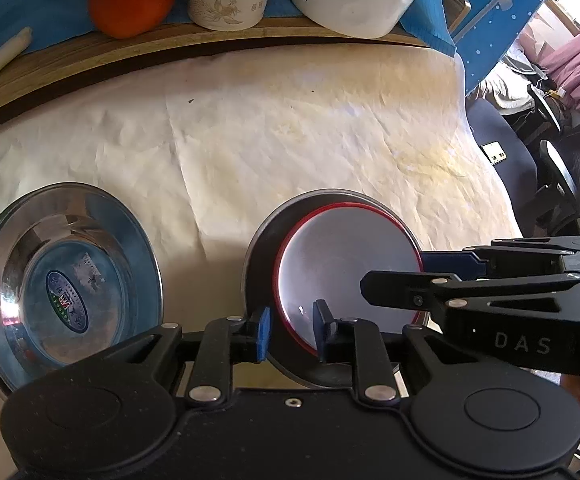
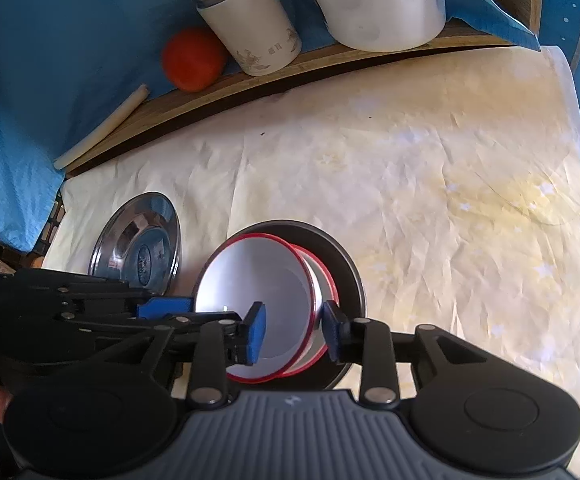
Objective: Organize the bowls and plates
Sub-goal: 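Open both tools to release the second white bowl on the stack, then move both tools to opposite sides of the steel bowl rim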
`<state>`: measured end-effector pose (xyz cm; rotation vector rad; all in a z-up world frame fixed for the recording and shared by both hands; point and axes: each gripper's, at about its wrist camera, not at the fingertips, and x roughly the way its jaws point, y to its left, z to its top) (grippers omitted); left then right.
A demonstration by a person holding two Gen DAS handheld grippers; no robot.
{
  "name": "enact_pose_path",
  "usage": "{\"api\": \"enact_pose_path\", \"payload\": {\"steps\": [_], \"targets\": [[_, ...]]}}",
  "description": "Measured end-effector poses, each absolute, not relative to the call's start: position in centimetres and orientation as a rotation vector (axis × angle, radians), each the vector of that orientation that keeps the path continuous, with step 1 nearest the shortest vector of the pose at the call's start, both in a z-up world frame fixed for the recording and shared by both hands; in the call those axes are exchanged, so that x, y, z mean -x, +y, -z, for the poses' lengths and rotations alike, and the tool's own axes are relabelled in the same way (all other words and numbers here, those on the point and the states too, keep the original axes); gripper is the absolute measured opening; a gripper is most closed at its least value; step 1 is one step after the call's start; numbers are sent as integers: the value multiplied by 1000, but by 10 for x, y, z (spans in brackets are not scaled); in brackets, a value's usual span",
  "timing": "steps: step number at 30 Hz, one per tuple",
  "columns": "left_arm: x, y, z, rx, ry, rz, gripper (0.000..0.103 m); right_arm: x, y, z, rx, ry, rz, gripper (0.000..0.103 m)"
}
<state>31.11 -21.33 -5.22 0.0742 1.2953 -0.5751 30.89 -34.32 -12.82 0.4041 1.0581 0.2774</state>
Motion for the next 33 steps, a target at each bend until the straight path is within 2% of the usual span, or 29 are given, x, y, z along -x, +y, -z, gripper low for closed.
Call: {"api": "enact_pose_path", "payload": {"steps": [2,3,9,12,14,19,22,23,26,28,33], "targets": [[-311,-213,52,-70,1296,573,23,-308,-344,126,-387,1059,-258,49],[-311,-213,52,-67,1296,572,23,-308,-345,126,-384,1059,-254,51],[-311,-212,50,-63,1289,574,29,-303,-352,126,-416,1054,-267,52],[-310,-211,46,-60,1277,578,32,-302,-354,124,-420,1044,-270,54],[-310,-210,45,-56,1274,580,33,-300,-355,122,-410,1037,-256,61],[-310,-208,41,-47,1266,582,35,-298,-362,121,-421,1028,-247,64],[-310,-206,38,-38,1255,585,39,-296,-365,120,-427,1023,-246,66],[-310,-205,37,-33,1250,586,42,-296,-366,119,-429,1020,-246,67],[-309,-202,31,-48,1223,560,65,-295,-370,116,-433,1006,-241,72],[-310,-197,27,-49,1204,550,67,-294,-373,114,-435,996,-240,75],[-311,-184,26,-53,1185,513,81,-293,-380,112,-433,973,-235,85]]}}
